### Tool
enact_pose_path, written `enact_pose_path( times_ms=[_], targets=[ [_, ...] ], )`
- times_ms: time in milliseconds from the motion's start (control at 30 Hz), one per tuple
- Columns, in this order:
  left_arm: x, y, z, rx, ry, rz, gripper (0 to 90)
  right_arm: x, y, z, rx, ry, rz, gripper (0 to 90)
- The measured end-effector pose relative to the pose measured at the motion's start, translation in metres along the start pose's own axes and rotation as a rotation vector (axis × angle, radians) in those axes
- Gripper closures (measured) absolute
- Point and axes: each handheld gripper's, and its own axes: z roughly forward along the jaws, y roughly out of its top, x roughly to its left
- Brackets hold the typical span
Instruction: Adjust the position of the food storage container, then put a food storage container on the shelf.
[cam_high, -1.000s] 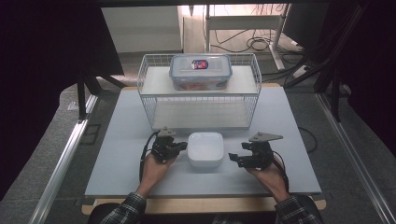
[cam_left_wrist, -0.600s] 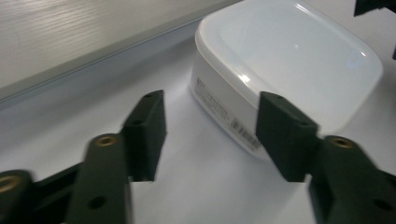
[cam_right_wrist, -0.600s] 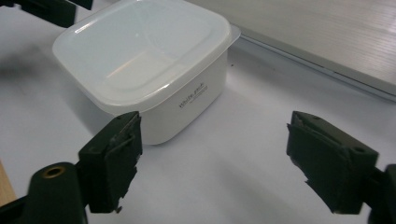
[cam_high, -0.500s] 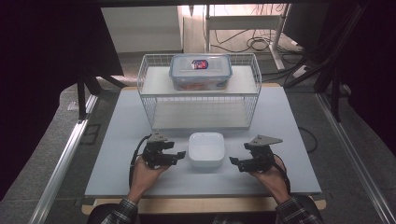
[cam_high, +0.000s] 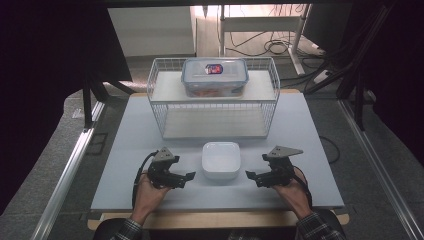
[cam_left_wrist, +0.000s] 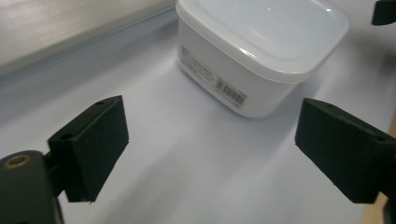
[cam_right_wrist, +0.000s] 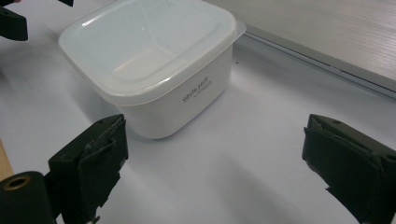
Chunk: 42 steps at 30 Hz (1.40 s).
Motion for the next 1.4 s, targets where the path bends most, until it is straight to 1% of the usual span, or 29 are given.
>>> enact_pose_path(
  times_ms=[33, 100, 200, 267, 333, 400, 533, 567, 633, 733, 800, 833, 900, 933, 967, 1033, 1067, 1233, 1333, 1400],
  targets=[
    [0.0, -0.001, 0.001, 0.002, 0.012, 0.012, 5.7, 0.0, 0.0, 0.0, 0.0, 0.001, -0.001, 6.6],
    [0.001, -0.002, 0.002, 0.001, 0.019, 0.019, 4.9, 0.0, 0.0, 0.0, -0.004, -0.001, 0.0, 6.2],
    [0.003, -0.002, 0.003, -0.004, 0.01, 0.009, 3.9, -0.001, 0.001, 0.001, -0.003, -0.009, 0.007, 5.9],
    [0.004, -0.002, 0.004, -0.002, 0.004, -0.003, 4.0, -0.001, 0.001, 0.001, 0.0, -0.014, 0.022, 5.8],
    [0.004, 0.0, 0.004, 0.001, -0.004, -0.01, 4.2, -0.001, 0.003, 0.0, -0.009, -0.003, 0.036, 5.8],
    [0.003, 0.003, 0.003, 0.004, -0.013, -0.016, 4.5, -0.001, 0.005, -0.001, -0.017, 0.002, 0.045, 5.8],
    [0.001, 0.01, 0.002, 0.009, -0.018, -0.015, 5.3, 0.001, 0.011, 0.0, -0.021, 0.002, 0.033, 5.5],
    [0.001, 0.012, 0.001, 0.007, -0.031, -0.017, 5.2, 0.002, 0.013, 0.0, -0.017, 0.003, 0.03, 4.7],
    [0.0, 0.015, 0.0, 0.005, -0.039, -0.017, 5.5, 0.004, 0.017, 0.0, -0.006, 0.011, 0.03, 3.0],
    [-0.003, 0.022, 0.0, 0.013, -0.033, -0.008, 8.2, 0.005, 0.023, 0.001, -0.002, 0.036, 0.066, 2.7],
    [-0.005, 0.026, 0.002, 0.021, -0.036, -0.001, 9.2, 0.006, 0.027, 0.002, 0.012, 0.049, 0.074, 2.8],
    [-0.005, 0.028, 0.002, 0.024, -0.036, 0.001, 10.2, 0.006, 0.029, 0.003, 0.021, 0.058, 0.074, 3.8],
    [-0.006, 0.032, 0.002, 0.022, -0.032, 0.006, 14.8, 0.008, 0.033, 0.004, 0.04, 0.047, 0.078, 7.4],
    [-0.006, 0.034, 0.003, 0.023, -0.031, 0.002, 17.2, 0.009, 0.035, 0.005, 0.047, 0.042, 0.073, 9.9],
    [-0.006, 0.036, 0.003, 0.021, -0.025, -0.006, 19.7, 0.009, 0.038, 0.006, 0.054, 0.039, 0.07, 11.7],
    [-0.004, 0.04, 0.004, 0.008, -0.042, -0.027, 21.7, 0.009, 0.042, 0.008, 0.069, 0.039, 0.066, 13.5],
    [-0.004, 0.042, 0.005, 0.003, -0.053, -0.032, 22.2, 0.009, 0.044, 0.009, 0.075, 0.044, 0.066, 14.3],
    [-0.003, 0.054, 0.017, 0.028, -0.055, -0.027, 21.2, 0.011, 0.055, 0.017, 0.086, 0.042, 0.066, 19.0],
    [-0.001, 0.059, 0.024, 0.033, -0.07, -0.046, 19.6, 0.011, 0.061, 0.022, 0.096, 0.051, 0.064, 27.3],
    [0.001, 0.061, 0.029, 0.04, -0.078, -0.062, 19.8, 0.011, 0.064, 0.026, 0.121, 0.061, 0.054, 30.8]
  ],
)
